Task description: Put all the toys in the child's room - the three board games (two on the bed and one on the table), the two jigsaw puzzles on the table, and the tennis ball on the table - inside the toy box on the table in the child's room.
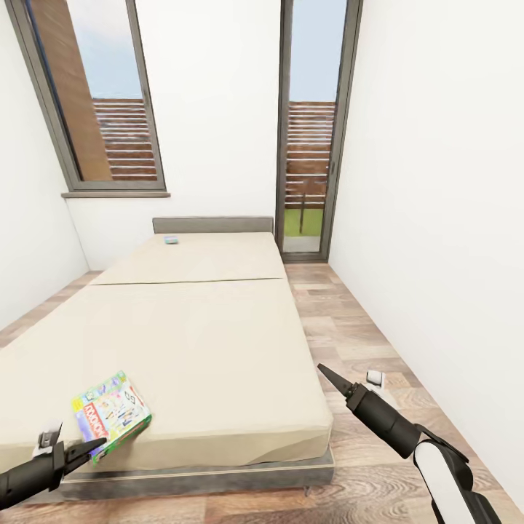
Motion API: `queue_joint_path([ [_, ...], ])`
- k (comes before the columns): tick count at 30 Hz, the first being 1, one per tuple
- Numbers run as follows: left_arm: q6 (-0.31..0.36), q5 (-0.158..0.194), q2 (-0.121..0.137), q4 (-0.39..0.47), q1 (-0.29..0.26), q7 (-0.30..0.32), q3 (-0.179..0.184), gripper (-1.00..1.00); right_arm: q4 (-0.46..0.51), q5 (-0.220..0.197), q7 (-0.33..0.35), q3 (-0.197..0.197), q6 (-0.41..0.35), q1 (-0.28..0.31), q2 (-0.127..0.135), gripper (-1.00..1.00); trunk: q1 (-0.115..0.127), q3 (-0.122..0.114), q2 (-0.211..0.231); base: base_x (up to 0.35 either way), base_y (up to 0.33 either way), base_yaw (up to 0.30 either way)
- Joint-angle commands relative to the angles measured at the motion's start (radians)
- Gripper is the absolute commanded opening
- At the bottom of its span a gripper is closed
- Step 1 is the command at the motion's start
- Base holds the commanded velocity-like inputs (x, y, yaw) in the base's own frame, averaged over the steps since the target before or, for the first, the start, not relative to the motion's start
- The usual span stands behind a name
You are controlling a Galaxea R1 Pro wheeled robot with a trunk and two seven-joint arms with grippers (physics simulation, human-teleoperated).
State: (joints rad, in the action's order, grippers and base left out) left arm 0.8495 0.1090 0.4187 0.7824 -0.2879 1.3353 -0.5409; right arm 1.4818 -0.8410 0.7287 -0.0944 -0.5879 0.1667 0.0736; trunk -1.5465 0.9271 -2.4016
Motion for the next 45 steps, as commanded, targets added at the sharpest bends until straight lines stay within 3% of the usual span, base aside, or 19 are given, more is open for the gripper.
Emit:
queue_joint_path([
  [1, 0.010, 0.001, 0.000, 0.000, 0.000, 0.002, -0.001, -1.00, 0.000, -0.006, 0.000, -0.001, -0.007, 0.001, 0.000, 1.00, 0.000, 0.001, 0.000, 0.000, -0.001, 0.000],
  [16, 0.011, 0.002, 0.001, 0.000, 0.000, 0.004, -0.001, -1.00, 0.000, -0.006, 0.000, -0.001, -0.007, 0.001, 0.000, 1.00, 0.000, 0.001, 0.000, 0.000, 0.000, 0.000],
  [40, 0.011, 0.002, 0.001, 0.000, 0.000, 0.003, -0.001, -1.00, -0.027, -0.007, 0.000, 0.001, -0.010, 0.007, 0.000, 1.00, 0.088, -0.071, 0.161, 0.000, 0.000, 0.000],
  [45, 0.015, 0.003, 0.003, 0.003, 0.000, 0.003, -0.001, -1.00, -0.033, -0.007, -0.043, 0.002, -0.018, 0.020, 0.001, 1.00, 0.104, -0.084, 0.189, 0.000, 0.000, 0.000],
])
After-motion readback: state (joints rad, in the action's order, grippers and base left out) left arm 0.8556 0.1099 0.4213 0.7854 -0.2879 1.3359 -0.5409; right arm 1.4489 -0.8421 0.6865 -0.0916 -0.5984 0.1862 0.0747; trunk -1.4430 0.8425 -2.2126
